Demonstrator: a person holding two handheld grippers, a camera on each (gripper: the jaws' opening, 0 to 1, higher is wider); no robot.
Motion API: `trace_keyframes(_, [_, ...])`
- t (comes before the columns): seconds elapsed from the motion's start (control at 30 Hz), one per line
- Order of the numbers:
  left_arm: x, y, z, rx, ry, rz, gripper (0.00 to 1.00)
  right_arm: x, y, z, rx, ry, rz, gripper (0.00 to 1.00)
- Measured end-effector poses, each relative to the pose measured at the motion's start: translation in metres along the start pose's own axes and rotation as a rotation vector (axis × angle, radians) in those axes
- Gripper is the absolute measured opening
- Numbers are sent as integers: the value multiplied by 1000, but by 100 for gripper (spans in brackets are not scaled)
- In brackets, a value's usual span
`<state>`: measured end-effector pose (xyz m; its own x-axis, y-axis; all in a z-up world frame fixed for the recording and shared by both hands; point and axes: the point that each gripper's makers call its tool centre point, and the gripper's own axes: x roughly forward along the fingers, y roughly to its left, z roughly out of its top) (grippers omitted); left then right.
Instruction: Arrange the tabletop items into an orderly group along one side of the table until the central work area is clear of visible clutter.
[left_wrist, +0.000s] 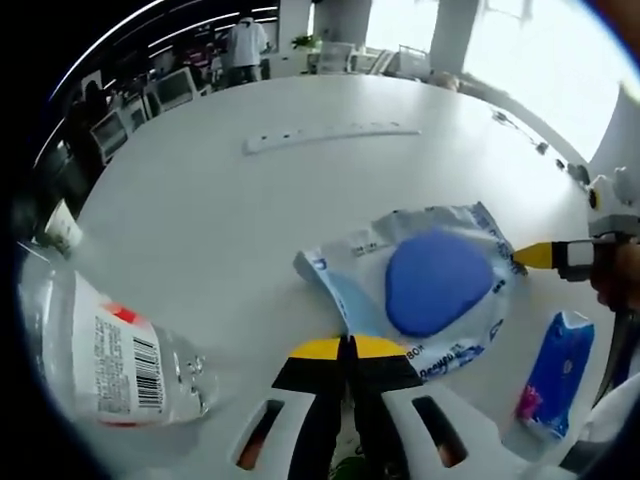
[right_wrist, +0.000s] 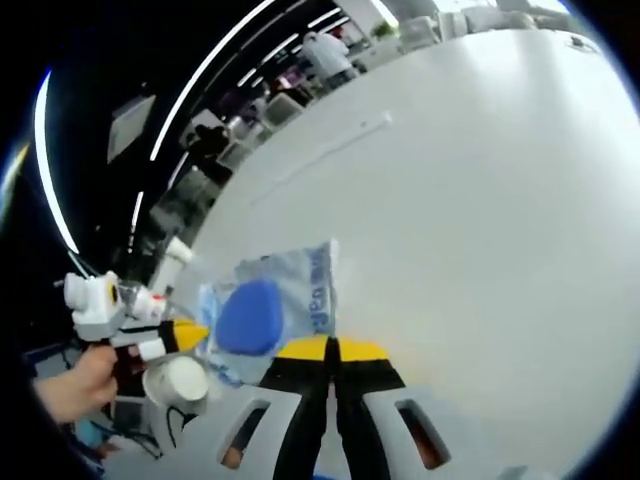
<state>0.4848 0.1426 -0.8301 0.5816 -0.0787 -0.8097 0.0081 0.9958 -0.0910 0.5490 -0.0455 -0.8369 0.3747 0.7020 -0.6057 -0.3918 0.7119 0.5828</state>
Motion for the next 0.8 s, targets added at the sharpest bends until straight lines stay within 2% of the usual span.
trace_keyframes(0.47, [0, 0, 0, 17, 5, 7, 0, 0, 0, 0, 5, -13, 1, 0])
trace_keyframes(0.8, [-1, -1, -1, -10, 9, 12, 0, 0, 1, 0, -18, -18, 8, 0])
